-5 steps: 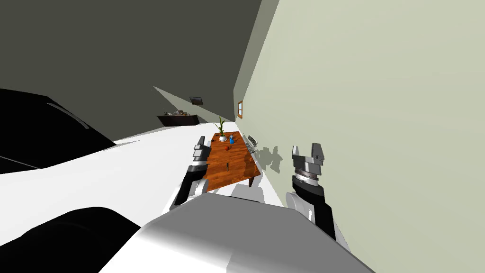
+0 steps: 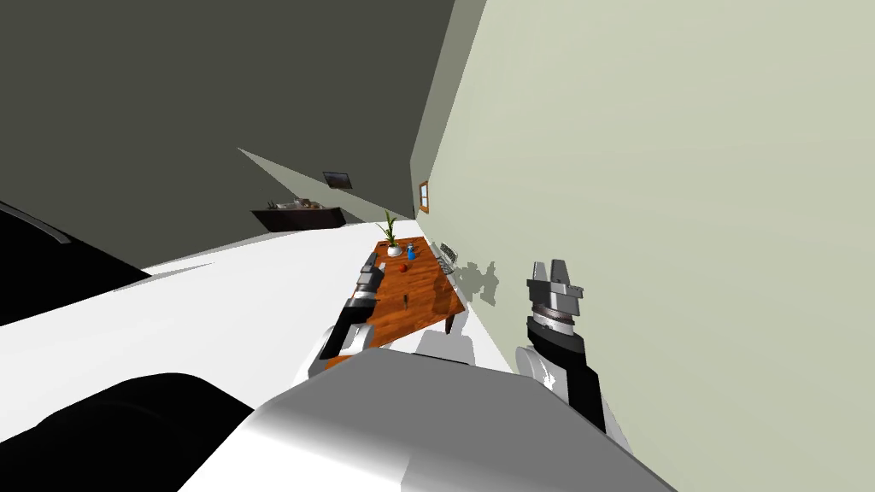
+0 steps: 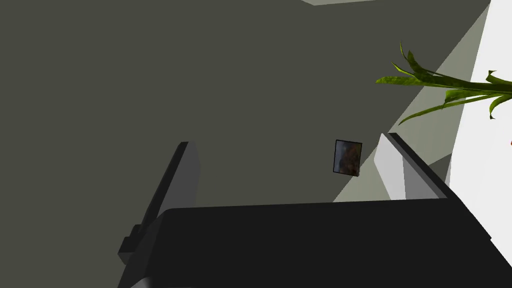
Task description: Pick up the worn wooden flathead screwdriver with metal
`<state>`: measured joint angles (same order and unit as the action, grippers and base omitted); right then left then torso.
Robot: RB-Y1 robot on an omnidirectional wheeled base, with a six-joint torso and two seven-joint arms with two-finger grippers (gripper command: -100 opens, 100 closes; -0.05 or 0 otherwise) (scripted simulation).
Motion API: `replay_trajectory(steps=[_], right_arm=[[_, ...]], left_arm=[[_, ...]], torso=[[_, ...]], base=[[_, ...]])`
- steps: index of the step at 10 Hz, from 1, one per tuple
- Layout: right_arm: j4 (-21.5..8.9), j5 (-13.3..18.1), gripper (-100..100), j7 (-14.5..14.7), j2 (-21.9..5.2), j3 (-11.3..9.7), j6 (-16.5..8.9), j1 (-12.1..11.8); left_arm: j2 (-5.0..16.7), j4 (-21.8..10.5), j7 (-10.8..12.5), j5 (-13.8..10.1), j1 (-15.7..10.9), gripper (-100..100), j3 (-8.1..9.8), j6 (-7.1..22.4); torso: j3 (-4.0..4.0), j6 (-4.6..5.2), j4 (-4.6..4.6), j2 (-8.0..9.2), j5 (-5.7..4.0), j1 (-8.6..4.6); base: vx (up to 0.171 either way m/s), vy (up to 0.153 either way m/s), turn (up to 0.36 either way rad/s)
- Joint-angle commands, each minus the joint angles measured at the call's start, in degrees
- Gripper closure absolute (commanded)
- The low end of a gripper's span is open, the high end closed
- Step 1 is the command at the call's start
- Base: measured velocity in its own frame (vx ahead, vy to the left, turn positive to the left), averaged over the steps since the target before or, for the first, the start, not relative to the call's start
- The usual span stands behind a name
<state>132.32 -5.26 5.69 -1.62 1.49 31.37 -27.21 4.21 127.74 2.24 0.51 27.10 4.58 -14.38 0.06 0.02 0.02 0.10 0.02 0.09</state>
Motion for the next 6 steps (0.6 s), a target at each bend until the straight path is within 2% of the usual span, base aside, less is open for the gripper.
replay_trajectory(steps=[1, 3, 5, 6], right_arm=[[0.0, 0.0, 0, 0.0, 0.0, 0.0, 0.0, 0.0], [0.0, 0.0, 0, 0.0, 0.0, 0.0, 0.0, 0.0], [0.0, 0.0, 0, 0.0, 0.0, 0.0, 0.0, 0.0], [0.0, 0.0, 0, 0.0, 0.0, 0.0, 0.0, 0.0]], left_arm=[[0.6, -1.8, -0.2, -0.4, -0.3, -100, 0.4, 0.6], [2.4, -5.7, -1.3, -1.6, -0.9, -100, 0.98, 3.6], [4.3, -9.5, -2.6, -3.0, -1.6, -100, 1.56, 6.9], [5.3, -12.4, -3.3, -3.8, -1.9, -100, 1.85, 8.5]], torso=[[0.0, 0.0, 0.0, 0.0, 0.0, 0.0], [-0.03, 0.0, -0.01, -0.05, 0.0, -0.04], [-0.01, 0.01, -0.01, -0.02, -0.01, -0.02], [-0.02, -0.01, -0.01, -0.03, 0.01, 0.01]], base=[[-0.02, 0.014, -0.054], [-0.018, 0.007, -0.188], [-0.026, 0.012, -0.283], [-0.027, 0.012, -0.322]])
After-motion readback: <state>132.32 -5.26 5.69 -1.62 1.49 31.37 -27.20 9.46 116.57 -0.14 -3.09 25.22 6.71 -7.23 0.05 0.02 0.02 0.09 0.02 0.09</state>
